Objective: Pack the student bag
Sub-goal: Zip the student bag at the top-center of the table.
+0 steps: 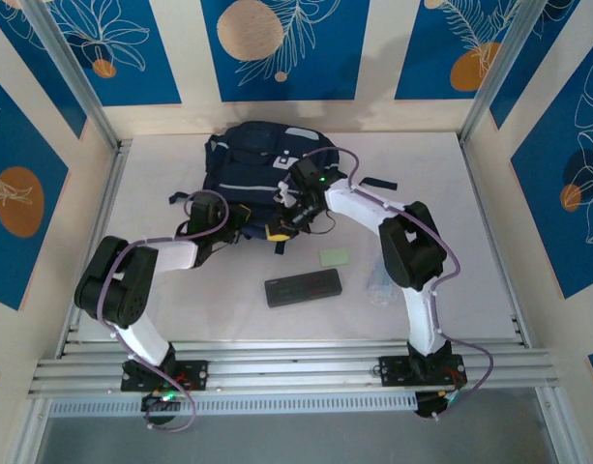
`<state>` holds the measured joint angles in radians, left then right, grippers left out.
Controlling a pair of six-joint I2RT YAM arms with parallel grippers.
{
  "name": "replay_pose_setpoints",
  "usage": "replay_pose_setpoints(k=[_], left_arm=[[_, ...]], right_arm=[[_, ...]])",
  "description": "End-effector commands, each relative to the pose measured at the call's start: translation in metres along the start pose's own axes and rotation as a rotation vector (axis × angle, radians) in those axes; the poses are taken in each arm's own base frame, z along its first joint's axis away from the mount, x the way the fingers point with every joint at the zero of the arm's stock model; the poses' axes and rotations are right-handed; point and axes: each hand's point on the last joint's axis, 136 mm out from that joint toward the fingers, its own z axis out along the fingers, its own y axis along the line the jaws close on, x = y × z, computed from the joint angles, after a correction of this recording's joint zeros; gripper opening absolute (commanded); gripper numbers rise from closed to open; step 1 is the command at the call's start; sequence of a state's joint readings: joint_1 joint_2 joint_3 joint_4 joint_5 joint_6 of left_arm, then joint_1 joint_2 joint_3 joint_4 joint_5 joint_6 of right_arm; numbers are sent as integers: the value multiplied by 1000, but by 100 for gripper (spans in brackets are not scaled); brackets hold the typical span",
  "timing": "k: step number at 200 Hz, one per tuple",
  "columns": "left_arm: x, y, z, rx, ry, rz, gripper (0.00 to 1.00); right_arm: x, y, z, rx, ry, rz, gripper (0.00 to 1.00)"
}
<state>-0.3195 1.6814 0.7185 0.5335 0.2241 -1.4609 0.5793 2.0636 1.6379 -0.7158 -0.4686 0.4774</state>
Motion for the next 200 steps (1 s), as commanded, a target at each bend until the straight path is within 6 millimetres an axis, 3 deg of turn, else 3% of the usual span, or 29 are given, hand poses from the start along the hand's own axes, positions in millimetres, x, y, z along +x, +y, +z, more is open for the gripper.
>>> replay_pose_setpoints(k=[1, 23, 44, 109, 146, 159, 175, 185, 200], left_arm=[[-8, -30, -15, 129, -18, 68, 0], [0, -31, -30, 122, 12, 112, 0], [7, -31, -45, 88, 29, 173, 0], [18, -31, -84, -36, 102, 366, 0], [16, -33, -94, -37, 140, 392, 0], [13, -34, -97, -35, 139, 404, 0], [8, -35, -98, -41, 130, 427, 0], [7, -37, -96, -39, 132, 441, 0], [8, -37, -90, -34, 158, 486, 0]], right_arm=[[39, -37, -37, 159, 110, -77, 0], [42, -94, -51, 357, 134, -77, 0], [27, -135, -70, 478, 91, -26, 0], [-60, -210, -145, 699, -166, 66, 0], [-85, -244, -159, 781, -232, 109, 0], [-83, -247, -157, 770, -210, 140, 0], [-76, -234, -147, 717, -189, 127, 0], [-70, -218, -140, 653, -184, 112, 0], [-60, -177, -129, 484, -193, 67, 0]])
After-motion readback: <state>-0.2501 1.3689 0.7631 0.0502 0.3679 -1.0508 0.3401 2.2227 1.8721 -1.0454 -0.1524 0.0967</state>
